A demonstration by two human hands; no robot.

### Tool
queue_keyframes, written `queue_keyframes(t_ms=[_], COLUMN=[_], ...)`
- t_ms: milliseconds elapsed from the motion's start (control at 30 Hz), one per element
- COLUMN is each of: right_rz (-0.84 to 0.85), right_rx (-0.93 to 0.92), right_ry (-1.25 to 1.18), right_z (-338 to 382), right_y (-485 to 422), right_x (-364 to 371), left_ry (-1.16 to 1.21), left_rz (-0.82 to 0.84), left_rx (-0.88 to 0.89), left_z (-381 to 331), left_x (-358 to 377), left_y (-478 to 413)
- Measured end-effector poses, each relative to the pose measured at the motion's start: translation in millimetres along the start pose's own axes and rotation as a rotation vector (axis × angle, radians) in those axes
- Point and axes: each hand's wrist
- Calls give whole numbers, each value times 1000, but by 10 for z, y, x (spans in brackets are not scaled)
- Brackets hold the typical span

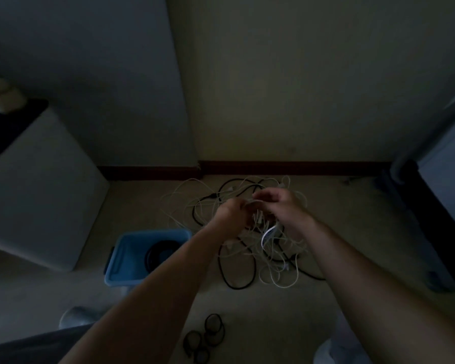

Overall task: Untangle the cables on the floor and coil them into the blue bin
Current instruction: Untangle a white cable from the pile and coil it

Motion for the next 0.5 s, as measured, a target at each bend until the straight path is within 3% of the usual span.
queue_keyframes(t_ms=[133, 400, 500], right_rz=[41, 115, 81], right_rx=[-4, -115, -198], right_ry=[117, 81, 169], right_z=[261, 1297, 1567], right_y=[138, 327, 380], right_x=[-1, 60, 63], left_ry=[271, 357, 473], left_rz=[38, 132, 222], left_rx=[-63, 19, 65], left_z=[-146, -420, -485], left_x=[-412, -1155, -1272], left_y=[321, 934, 1145])
Point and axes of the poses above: each hand's wrist, its own y-axis away from the middle knuckle, its own x-axis out of the palm, z = x × y, and after that the axes turned 9 degrees about -x, right-handed
